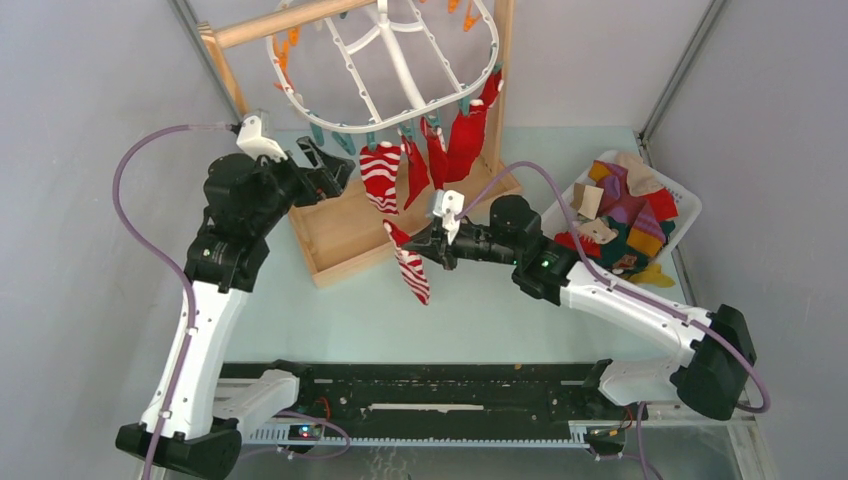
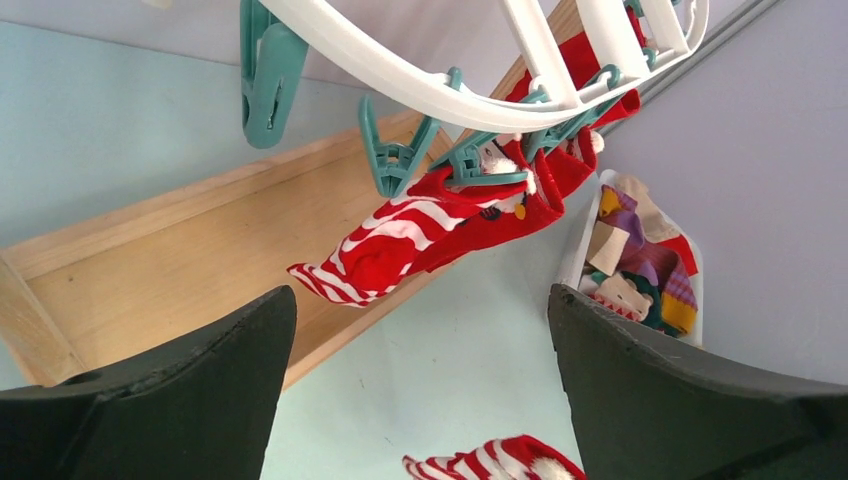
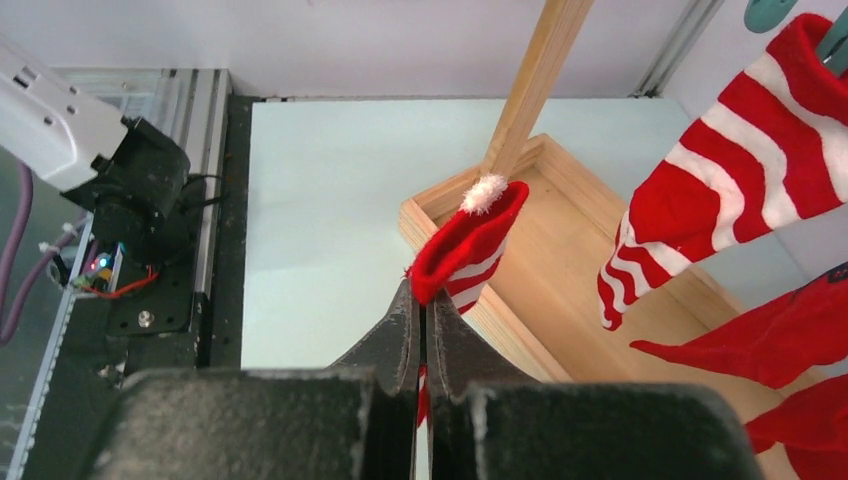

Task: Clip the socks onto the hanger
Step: Open the clamp at the hanger.

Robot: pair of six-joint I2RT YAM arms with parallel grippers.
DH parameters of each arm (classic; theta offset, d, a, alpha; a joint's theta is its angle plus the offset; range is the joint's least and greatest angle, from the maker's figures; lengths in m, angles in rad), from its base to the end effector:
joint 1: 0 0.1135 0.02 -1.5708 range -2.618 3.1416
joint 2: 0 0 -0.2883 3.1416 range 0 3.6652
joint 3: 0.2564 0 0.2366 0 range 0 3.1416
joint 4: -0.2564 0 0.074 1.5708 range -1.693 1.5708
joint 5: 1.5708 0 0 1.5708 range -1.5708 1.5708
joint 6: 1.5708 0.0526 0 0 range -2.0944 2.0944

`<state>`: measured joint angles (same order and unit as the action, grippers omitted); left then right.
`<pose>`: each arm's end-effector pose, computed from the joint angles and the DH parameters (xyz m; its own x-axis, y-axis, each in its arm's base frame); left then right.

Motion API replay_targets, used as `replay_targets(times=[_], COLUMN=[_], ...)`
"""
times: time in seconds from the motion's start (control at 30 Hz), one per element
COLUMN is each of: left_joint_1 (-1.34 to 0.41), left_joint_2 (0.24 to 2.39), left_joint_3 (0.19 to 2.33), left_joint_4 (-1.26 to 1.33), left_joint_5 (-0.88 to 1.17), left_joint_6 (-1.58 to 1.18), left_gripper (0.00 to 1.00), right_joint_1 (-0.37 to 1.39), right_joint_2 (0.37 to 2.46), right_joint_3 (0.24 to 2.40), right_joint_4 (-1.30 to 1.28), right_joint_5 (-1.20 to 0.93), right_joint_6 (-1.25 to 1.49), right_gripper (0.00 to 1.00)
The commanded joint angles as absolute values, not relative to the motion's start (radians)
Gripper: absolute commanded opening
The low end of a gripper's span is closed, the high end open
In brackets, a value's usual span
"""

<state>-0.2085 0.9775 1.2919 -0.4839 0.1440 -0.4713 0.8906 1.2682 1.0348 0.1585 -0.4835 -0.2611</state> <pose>0.1766 -0.0451 0.4591 -0.3029 -0.3952 -0.8672 0.2309 0.8524 -0.4691 0.1639 0.2415 0.3851 0.2075 -0.1069 -0.9724 -0.9588 0.1748 -0.2238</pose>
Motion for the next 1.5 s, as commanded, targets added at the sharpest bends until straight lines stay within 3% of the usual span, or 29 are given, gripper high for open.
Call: replay_targets(times=[0.0,0.27,0.43,0.7,1.47], left_joint_1=[-0.204,-0.222,-0.231,-0.253,-0.293], left_joint_2=[0.975,0.997,0.992,1.066,1.115], left_joint_3=[1.348,1.307,1.224,1.207,1.15], left_joint_4=[-0.464,-0.403,-0.258,-0.156,-0.004], left_joint_5=[0.136,0.074,0.045,0.025,-0.045], left_joint_6=[-0.466,-0.351,-0.32,-0.309,-0.285], left_gripper=[0.95,0.76,0.74,0.62,0.6], right_joint_1=[0.893,0.897,0.901,0.908,0.902], right_joint_2=[1.302,1.335,1.339,1.345,1.342], right_joint_3=[1.091,1.1,1.107,1.115,1.114], right_joint_4=[0.252,0.346,0.339,0.33,0.337], right_joint_5=[-0.438,-0.438,-0.432,-0.423,-0.429], right_joint_6=[-0.171,-0.111,-0.112,-0.115,-0.115], right_gripper=[0.0,0.0,0.0,0.0,0.0])
